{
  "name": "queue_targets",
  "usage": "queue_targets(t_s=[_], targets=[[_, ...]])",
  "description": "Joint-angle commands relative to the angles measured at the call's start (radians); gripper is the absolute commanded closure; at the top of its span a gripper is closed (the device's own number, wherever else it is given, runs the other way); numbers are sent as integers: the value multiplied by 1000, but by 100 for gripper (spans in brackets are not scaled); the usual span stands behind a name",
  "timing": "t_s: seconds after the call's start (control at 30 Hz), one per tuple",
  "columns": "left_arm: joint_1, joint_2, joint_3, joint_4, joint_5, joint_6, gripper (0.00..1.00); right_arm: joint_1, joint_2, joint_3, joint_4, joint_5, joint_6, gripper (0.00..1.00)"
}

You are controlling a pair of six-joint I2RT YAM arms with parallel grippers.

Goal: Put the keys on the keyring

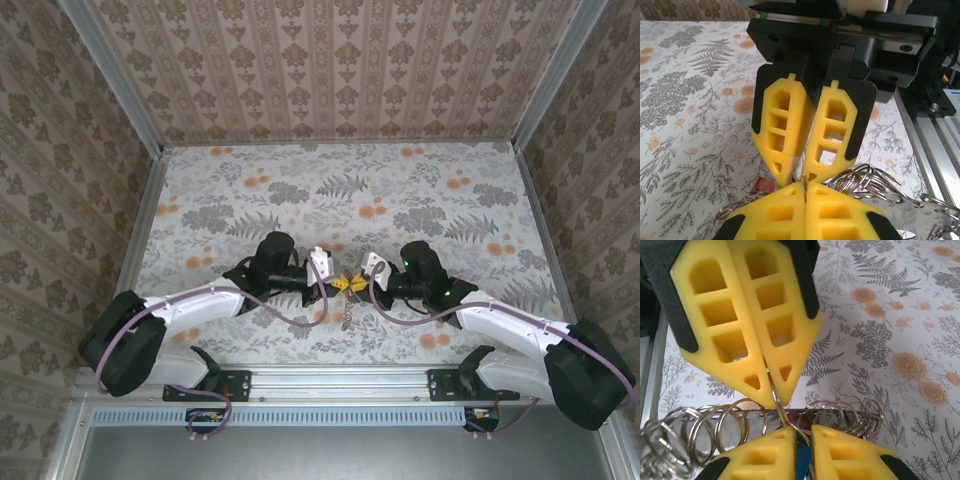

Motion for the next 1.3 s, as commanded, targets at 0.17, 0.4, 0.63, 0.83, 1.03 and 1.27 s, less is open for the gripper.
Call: queue_targets(t_s=[0.17,0.4,0.63,0.83,1.03,1.27], targets=[[4,-24,-8,96,37,-42,100,-3,-1,-32,149,47,100,82],[-11,-16,62,-188,-69,132,100,-4,-149,-5,-4,198,131,70],[-39,43,149,-284,-68,198,100,-40,-291,28,-223,402,403,50],[-98,168,281,-420,-68,277,100,-119,-261,102,-454,550,654,46],[-171,305,422,-588,-141,369,100,-228,-185,115,-621,574,927,45],[-246,409,507,-675,-192,396,100,-276,-167,29,-570,413,999,47]])
